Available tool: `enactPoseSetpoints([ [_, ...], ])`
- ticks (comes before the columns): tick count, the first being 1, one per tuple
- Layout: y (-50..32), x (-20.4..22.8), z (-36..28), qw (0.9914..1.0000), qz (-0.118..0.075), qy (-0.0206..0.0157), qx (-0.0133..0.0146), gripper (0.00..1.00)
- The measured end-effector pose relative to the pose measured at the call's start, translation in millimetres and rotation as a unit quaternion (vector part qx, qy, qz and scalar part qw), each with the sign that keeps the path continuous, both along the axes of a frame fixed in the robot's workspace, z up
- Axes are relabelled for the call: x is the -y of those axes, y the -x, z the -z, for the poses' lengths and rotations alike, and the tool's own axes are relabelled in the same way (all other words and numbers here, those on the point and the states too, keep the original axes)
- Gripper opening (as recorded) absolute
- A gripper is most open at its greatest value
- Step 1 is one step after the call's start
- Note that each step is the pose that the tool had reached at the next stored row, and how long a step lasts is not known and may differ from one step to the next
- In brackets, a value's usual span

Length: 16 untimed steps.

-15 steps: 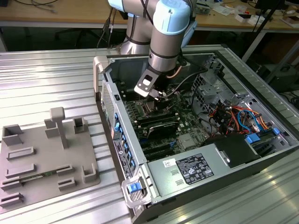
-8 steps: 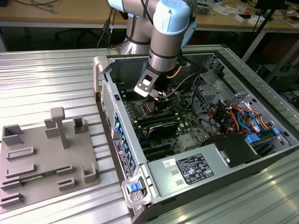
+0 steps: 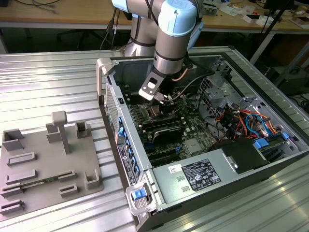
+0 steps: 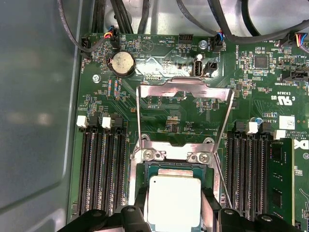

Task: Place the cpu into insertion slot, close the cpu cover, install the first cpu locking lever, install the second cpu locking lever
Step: 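Place the cpu into insertion slot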

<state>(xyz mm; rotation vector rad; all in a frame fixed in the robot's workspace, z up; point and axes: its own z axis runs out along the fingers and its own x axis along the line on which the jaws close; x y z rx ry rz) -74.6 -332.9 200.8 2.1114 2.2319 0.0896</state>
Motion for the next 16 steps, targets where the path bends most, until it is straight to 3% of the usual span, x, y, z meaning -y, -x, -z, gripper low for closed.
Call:
enactPoseSetpoints([
  [9, 0.0, 0.0, 0.1, 1.0, 0.0, 0.0, 0.0, 0.53],
  [10, 0.0, 0.0, 0.1, 1.0, 0.0, 0.0, 0.0, 0.73],
  [16, 0.0, 0.0, -6.3, 1.0, 0.0, -0.0001, 0.0, 0.71],
])
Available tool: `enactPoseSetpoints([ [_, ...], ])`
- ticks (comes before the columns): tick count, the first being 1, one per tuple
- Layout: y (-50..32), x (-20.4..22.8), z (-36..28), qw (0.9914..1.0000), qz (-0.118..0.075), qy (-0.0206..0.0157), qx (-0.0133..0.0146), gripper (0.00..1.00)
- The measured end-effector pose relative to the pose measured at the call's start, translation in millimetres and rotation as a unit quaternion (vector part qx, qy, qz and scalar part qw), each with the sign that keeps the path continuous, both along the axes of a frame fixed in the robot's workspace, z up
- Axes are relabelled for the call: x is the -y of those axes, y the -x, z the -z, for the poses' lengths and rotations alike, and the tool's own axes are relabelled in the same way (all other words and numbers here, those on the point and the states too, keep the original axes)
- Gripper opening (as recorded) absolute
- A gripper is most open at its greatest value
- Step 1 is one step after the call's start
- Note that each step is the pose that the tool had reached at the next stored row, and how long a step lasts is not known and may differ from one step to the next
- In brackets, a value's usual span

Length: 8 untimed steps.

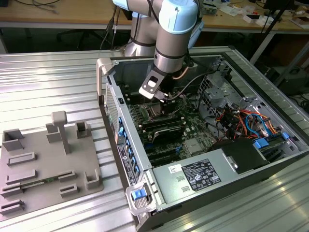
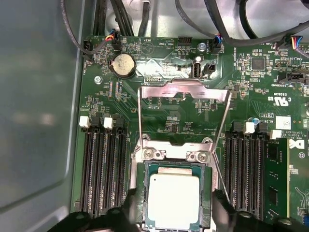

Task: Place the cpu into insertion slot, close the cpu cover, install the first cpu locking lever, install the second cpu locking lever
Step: 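Place the cpu into insertion slot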

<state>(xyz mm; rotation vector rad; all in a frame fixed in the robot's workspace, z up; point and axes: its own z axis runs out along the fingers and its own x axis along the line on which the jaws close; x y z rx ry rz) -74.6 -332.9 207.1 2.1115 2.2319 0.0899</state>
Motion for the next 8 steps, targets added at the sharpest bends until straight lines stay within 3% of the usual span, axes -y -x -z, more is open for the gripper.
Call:
enactPoseSetpoints([
  [2, 0.0, 0.0, -0.8, 1.0, 0.0, 0.0, 0.0, 0.58],
  [6, -0.1, 0.0, -3.6, 1.0, 0.0, 0.0, 0.0001, 0.56],
  [8, -0.1, 0.0, -4.1, 1.0, 0.0, 0.0007, 0.0, 0.43],
])
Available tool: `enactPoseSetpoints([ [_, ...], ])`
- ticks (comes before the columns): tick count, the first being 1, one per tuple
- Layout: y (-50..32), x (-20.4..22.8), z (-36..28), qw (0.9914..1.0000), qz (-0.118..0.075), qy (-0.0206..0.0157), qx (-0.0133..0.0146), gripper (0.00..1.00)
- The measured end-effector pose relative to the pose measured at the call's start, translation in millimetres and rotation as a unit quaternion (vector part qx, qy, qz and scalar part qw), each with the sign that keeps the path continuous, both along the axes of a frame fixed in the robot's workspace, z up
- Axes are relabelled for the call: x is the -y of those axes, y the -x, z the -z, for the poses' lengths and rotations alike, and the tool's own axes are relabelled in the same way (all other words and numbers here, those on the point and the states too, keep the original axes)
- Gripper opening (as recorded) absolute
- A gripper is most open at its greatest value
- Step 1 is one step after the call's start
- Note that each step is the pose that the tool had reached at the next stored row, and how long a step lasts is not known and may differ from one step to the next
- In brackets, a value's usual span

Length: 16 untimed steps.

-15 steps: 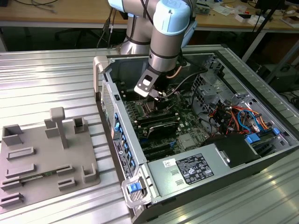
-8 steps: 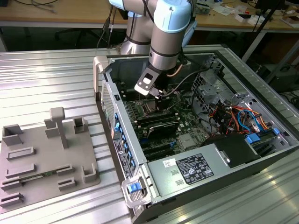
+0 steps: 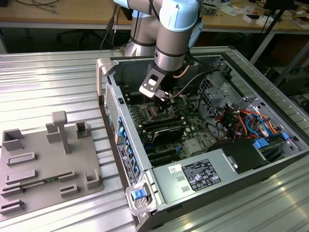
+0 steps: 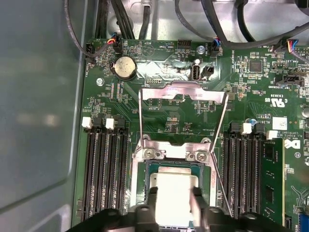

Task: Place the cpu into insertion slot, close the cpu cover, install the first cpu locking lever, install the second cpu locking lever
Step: 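Place the cpu into insertion slot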

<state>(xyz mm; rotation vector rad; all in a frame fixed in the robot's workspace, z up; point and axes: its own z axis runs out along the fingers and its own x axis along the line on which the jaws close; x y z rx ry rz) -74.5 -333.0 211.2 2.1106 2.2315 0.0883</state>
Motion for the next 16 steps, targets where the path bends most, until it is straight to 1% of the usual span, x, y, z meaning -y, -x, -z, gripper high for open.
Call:
enactPoseSetpoints([
  [2, 0.0, 0.0, -0.1, 1.0, 0.0, 0.0003, 0.0, 0.31],
  [5, 0.1, 1.1, -0.2, 1.0, 0.0, 0.0006, 0.0, 0.31],
  [12, 0.1, 1.2, 2.6, 1.0, 0.0, 0.0006, 0.0, 0.31],
  [14, 0.1, 1.1, 2.9, 1.0, -0.001, 0.0, 0.0, 0.31],
  [16, 0.1, 1.1, 3.1, 1.0, -0.001, -0.0014, 0.0, 0.31],
])
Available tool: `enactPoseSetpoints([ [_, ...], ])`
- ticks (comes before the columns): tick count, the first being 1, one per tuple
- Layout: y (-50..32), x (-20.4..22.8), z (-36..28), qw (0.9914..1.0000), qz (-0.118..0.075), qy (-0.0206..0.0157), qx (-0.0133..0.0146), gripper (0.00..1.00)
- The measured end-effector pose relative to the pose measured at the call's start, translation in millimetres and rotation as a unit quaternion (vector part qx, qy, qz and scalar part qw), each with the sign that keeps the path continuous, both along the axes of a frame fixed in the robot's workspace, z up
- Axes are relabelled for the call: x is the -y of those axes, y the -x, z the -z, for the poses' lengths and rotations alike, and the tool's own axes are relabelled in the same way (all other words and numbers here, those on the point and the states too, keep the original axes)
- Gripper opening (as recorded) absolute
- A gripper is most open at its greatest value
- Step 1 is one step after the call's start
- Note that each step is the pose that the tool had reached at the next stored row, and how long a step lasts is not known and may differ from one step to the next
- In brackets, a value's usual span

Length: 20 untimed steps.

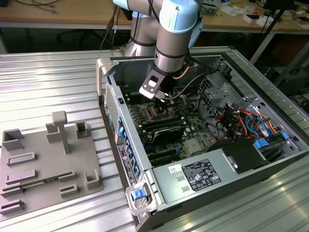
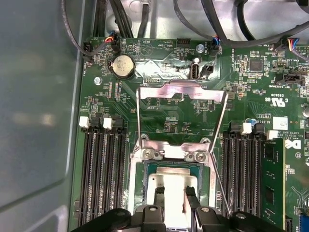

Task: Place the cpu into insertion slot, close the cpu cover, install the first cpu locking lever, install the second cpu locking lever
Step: 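Place the cpu into insertion slot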

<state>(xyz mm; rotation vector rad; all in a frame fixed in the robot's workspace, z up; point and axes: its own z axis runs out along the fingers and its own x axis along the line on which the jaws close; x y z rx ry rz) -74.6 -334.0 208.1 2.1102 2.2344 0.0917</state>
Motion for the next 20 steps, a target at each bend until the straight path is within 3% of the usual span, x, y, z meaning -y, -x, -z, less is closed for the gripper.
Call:
enactPoseSetpoints([
  [5, 0.0, -0.1, 0.6, 1.0, 0.0, -0.0028, 0.0, 0.31],
  [11, 0.0, -0.1, 0.7, 1.0, 0.0, -0.0031, 0.0, 0.31],
  [20, 0.0, -0.1, -15.7, 1.0, 0.0, -0.0031, 0.0, 0.29],
])
